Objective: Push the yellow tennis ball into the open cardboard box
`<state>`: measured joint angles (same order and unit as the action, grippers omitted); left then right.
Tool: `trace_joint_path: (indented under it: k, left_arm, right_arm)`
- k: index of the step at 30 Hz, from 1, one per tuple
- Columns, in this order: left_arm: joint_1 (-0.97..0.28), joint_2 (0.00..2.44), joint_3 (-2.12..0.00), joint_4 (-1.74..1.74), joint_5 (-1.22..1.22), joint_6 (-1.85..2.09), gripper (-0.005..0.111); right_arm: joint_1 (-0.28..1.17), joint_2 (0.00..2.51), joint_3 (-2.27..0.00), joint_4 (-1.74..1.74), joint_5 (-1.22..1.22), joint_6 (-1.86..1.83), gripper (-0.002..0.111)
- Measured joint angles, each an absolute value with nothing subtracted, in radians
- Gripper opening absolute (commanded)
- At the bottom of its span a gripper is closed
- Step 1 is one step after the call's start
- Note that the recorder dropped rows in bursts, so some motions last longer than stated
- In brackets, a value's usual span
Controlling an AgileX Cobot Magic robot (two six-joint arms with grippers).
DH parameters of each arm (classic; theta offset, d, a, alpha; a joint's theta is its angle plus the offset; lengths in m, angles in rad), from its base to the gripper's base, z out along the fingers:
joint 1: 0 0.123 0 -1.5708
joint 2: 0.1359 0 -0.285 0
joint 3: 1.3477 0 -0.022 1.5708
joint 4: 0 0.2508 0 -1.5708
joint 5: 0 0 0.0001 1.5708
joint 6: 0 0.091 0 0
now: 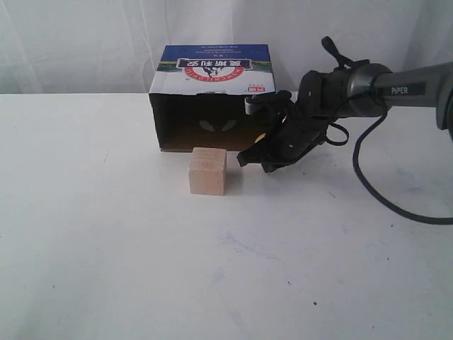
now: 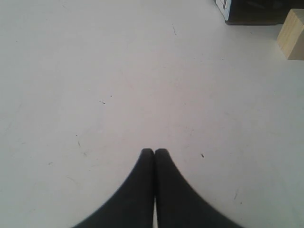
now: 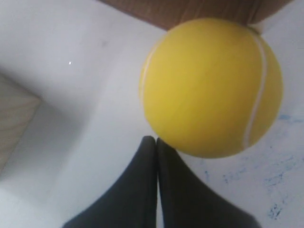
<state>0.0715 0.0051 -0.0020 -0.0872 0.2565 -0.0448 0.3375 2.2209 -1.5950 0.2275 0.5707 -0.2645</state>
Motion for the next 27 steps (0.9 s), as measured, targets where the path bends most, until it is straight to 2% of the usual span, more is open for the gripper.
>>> trace_joint_path:
  k: [9,16,27]
  left_arm:
    - [0.071,0.005,-0.002,-0.087,0.256,-0.045,0.000]
    - [0.071,0.005,-0.002,-0.087,0.256,-0.045,0.000]
    - [0.071,0.005,-0.002,-0.087,0.256,-0.045,0.000]
  right_arm:
    - [0.361,2.259,-1.695,0.208,0.557,-0.256,0.000]
    - [0.361,2.260,-1.784,0.224,0.457,-0.258,0.000]
    - [0.361,2.261,-1.815,0.203,0.440,-0.258,0.000]
